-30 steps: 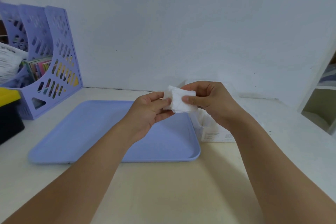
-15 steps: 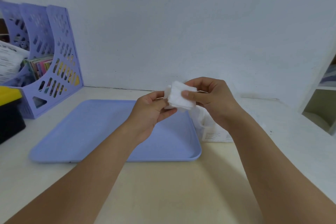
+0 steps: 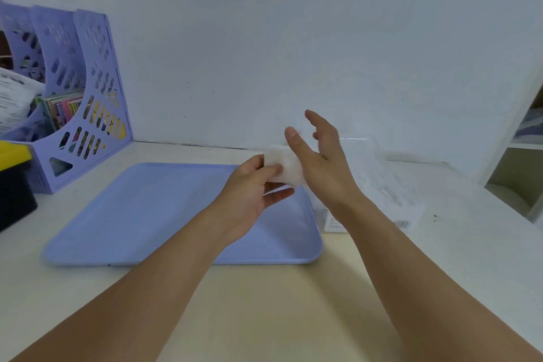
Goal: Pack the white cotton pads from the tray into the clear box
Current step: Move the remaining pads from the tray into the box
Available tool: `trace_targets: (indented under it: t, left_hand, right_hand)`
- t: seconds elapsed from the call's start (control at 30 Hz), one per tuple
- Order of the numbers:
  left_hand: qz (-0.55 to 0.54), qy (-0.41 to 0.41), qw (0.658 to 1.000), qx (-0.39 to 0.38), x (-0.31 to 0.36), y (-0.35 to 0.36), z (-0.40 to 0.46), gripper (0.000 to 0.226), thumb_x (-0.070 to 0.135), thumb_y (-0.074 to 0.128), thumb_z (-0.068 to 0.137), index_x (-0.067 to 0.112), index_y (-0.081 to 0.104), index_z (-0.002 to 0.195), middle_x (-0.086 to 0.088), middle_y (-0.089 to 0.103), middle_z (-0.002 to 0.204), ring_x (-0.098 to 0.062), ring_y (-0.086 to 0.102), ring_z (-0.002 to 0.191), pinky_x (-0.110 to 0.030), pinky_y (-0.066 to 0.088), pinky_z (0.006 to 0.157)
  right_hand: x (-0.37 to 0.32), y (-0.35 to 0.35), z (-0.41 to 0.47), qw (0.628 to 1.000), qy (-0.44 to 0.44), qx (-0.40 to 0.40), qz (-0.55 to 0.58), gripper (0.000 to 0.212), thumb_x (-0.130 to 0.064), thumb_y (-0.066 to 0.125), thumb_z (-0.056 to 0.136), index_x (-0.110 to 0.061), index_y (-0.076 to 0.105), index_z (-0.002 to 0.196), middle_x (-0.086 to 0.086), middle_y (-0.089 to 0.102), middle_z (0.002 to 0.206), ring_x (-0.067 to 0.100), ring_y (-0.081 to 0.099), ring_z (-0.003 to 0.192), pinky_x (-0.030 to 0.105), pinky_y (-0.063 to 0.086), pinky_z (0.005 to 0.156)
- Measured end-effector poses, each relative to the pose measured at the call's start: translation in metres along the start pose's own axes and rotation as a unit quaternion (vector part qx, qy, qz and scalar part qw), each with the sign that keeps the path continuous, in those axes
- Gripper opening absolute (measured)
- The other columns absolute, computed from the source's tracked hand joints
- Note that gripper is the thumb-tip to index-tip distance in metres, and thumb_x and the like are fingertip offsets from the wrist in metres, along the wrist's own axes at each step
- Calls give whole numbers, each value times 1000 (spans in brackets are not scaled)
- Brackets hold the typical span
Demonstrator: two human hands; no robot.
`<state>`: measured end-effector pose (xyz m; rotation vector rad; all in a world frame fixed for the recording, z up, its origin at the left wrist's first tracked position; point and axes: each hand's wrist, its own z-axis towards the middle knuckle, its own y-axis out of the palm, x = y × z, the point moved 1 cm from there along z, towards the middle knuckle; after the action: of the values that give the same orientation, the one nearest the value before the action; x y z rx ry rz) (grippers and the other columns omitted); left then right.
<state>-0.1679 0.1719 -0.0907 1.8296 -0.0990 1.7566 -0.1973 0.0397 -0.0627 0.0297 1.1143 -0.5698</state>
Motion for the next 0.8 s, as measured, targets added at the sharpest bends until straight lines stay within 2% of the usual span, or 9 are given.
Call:
trace_targets:
  t: [0.1, 0.17, 0.23, 0.33, 0.47, 0.57, 0.63, 0.7, 0.8]
  left_hand:
    - [-49, -38, 997, -43, -5, 15, -8, 40, 17, 39, 105, -7, 57, 132, -12, 73, 111, -24, 70, 105, -36, 58, 87]
    - [-63, -26, 997, -43, -7, 18, -7, 38, 14, 36, 105, -7, 65, 118, -14, 74, 106, -26, 69, 106, -33, 59, 85]
    - [-56, 2, 998, -24, -5, 16, -5, 32, 11, 38, 104, 4, 69, 108, -5, 76, 97, -19, 71, 99, -31, 58, 82]
    - [-4, 41, 998, 48, -2, 11, -2, 27, 13, 53, 101, 11, 63, 126, -6, 74, 118, -19, 68, 113, -33, 52, 93]
    - [12, 70, 990, 120, 0, 2, 1, 36, 17, 69, 94, 20, 58, 128, -2, 72, 119, -20, 68, 113, -30, 50, 87]
    - [23, 67, 995, 72, -3, 9, -1, 32, 18, 55, 103, 23, 55, 135, -3, 66, 129, -18, 65, 115, -34, 54, 96]
    - [112, 92, 989, 21, -8, 15, -6, 33, 19, 42, 108, 29, 48, 139, 6, 61, 123, -1, 62, 105, -16, 52, 84]
    - [137, 106, 985, -20, -10, 19, -6, 36, 16, 35, 109, 30, 40, 142, 12, 57, 116, 9, 57, 91, -5, 46, 67]
    - [191, 136, 970, -62, -9, 23, -4, 35, 16, 36, 107, 35, 37, 137, 19, 54, 115, 10, 55, 89, -4, 45, 69]
  right_hand:
    - [1, 19, -9, 999, -10, -31, -26, 64, -52, 45, 103, -27, 24, 159, -6, 18, 165, 15, 19, 153, 44, 25, 124]
    - [0, 22, -12, 1000, -16, -19, -18, 62, -51, 43, 104, -25, 28, 158, -4, 24, 162, 13, 26, 150, 42, 28, 123]
    - [-1, 16, -8, 1000, -11, -24, -16, 54, -49, 49, 103, -23, 43, 151, -3, 42, 152, 10, 42, 138, 36, 37, 117]
    - [-1, 2, -1, 996, -15, -69, -56, 44, -39, 70, 94, -16, 64, 132, -1, 67, 125, 16, 65, 113, 42, 53, 101]
    - [0, -21, 6, 994, 37, -98, 41, 42, -16, 83, 85, -5, 69, 122, 20, 69, 110, 33, 73, 99, 44, 64, 81]
    - [-2, -28, 3, 971, 93, -210, 64, 37, -1, 79, 85, -4, 69, 121, 27, 68, 115, 31, 74, 102, 42, 63, 86]
    - [-1, -27, 0, 957, 101, -268, 37, 30, 1, 71, 87, -4, 70, 117, 23, 71, 113, 28, 74, 103, 43, 61, 92]
    - [-3, -29, -2, 953, 95, -288, 11, 28, 0, 66, 87, -6, 71, 115, 20, 73, 109, 29, 74, 104, 44, 59, 95]
    - [-8, -42, 1, 960, 77, -268, -39, 33, 2, 74, 83, -9, 73, 114, 15, 76, 101, 22, 75, 93, 35, 60, 82]
